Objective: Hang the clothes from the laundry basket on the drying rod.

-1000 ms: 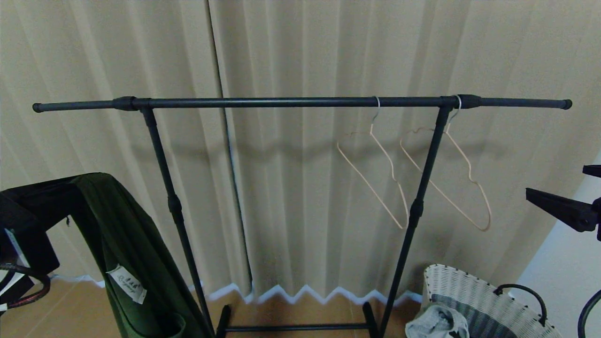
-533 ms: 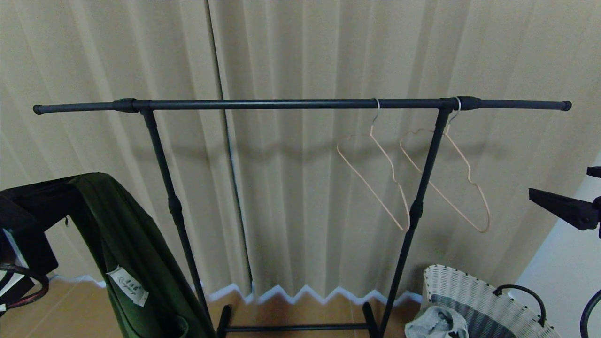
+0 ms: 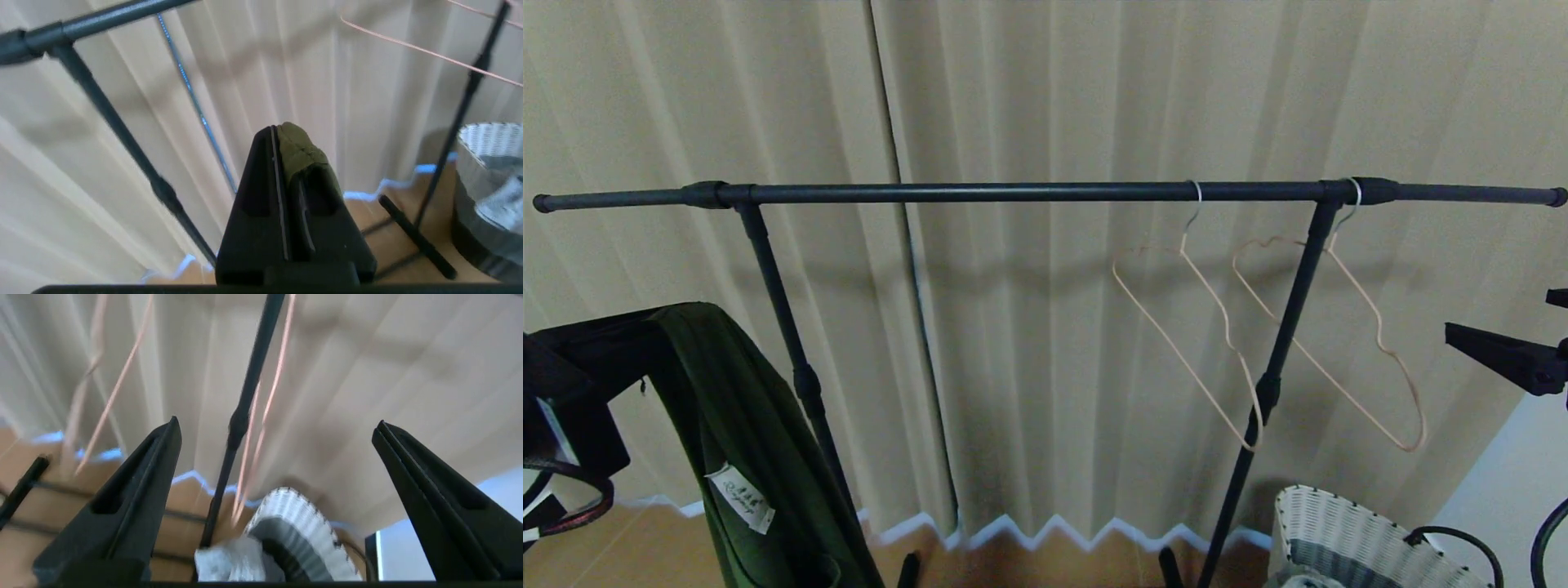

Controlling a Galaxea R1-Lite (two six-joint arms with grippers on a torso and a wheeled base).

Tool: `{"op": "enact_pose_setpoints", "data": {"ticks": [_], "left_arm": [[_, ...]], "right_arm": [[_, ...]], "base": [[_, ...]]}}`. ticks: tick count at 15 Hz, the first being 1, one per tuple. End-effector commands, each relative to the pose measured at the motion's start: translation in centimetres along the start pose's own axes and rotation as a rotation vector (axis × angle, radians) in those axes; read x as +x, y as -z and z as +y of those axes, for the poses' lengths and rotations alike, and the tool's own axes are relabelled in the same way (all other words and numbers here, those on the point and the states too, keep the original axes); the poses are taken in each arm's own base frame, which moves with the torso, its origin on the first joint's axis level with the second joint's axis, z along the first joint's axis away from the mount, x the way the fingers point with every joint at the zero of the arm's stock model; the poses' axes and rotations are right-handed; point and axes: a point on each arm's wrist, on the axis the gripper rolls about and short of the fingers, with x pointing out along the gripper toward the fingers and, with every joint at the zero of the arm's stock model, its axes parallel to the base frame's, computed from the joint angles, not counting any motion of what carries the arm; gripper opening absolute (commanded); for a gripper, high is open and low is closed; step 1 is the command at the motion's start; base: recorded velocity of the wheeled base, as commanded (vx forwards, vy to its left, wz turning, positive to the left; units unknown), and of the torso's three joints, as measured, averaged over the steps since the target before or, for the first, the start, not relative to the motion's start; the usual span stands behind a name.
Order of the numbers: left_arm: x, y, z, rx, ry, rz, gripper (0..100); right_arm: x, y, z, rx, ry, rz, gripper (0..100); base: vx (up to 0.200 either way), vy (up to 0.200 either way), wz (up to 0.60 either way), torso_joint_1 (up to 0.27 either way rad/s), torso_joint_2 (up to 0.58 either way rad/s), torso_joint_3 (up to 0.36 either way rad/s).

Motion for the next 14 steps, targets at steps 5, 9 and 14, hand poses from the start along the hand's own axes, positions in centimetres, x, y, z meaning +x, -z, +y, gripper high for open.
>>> {"op": "enact_pose_setpoints", "data": {"ticks": [5,9,14], "left_arm": [[0.1,0.4,-0.1,0.002,0.001,0.015,0],[-0.1,1.5,-0.3,0.006,0.006,0.042,0],[-0.9,1.9,-0.3,0.004,0.005,0.033,0]], "right_arm": [[1.5,0.2,-0.3,0.053,0.009,0.052,100],[4.5,1.7,-0.9,0.076,0.017,0.205,100],[7.4,3.1,-1.0,0.137,0.009,0.311,100]], "base": [[0.200,0.000,0.00,0.004,0.00,0.003],[0.000,0.000,0.00,0.000,0.00,0.000],[0.000,0.000,0.00,0.000,0.00,0.000]]}}
